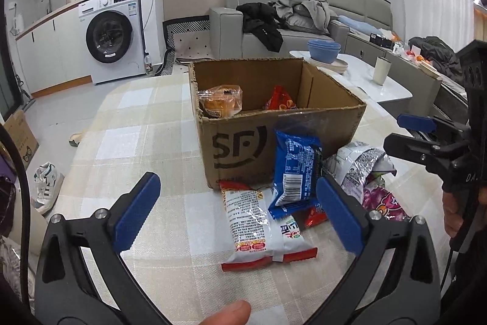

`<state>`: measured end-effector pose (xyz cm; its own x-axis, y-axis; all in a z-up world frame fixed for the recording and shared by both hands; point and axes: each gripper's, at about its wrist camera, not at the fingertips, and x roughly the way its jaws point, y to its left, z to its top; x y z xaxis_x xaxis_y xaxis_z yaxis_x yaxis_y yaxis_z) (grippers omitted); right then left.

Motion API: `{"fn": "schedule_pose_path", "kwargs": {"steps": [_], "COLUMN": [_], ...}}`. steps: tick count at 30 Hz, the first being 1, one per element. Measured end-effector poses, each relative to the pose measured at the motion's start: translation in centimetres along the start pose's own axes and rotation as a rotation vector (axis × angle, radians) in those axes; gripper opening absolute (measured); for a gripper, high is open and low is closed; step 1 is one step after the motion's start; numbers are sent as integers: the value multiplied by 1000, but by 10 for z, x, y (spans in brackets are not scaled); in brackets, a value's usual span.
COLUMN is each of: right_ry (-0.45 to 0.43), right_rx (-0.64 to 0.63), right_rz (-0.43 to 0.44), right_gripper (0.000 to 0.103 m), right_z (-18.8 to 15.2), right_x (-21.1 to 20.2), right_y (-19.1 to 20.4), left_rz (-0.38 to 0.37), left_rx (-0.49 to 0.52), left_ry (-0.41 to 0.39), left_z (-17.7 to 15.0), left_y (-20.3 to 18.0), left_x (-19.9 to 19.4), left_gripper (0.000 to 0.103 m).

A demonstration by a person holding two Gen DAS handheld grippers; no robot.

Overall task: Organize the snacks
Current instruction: 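Move both open tools back toward the remaining snacks beside the box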

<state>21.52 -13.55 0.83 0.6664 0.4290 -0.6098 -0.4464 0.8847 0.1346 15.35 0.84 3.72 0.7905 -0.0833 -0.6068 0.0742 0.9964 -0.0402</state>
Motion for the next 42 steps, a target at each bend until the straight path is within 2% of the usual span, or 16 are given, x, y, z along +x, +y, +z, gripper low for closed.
{"fn": "schedule_pose_path", "kwargs": {"steps": [13, 22, 42], "right_ry": [117, 169, 149], "right_rx": [-29, 30, 9], "right_rz": [-37, -19, -20], "right_gripper": [102, 102, 102], "right_z": [-12, -18, -19], "right_x": [35, 52, 53], "right_y": [13, 7, 11], "left_rz": [11, 9, -19], "left_rx": [26, 31, 50], "left_ry": [38, 73, 190], "left_z": [-3, -6, -18], "left_y": [-4, -3, -5], "left_x": [13, 25, 63], "left_gripper": [102, 102, 102]}}
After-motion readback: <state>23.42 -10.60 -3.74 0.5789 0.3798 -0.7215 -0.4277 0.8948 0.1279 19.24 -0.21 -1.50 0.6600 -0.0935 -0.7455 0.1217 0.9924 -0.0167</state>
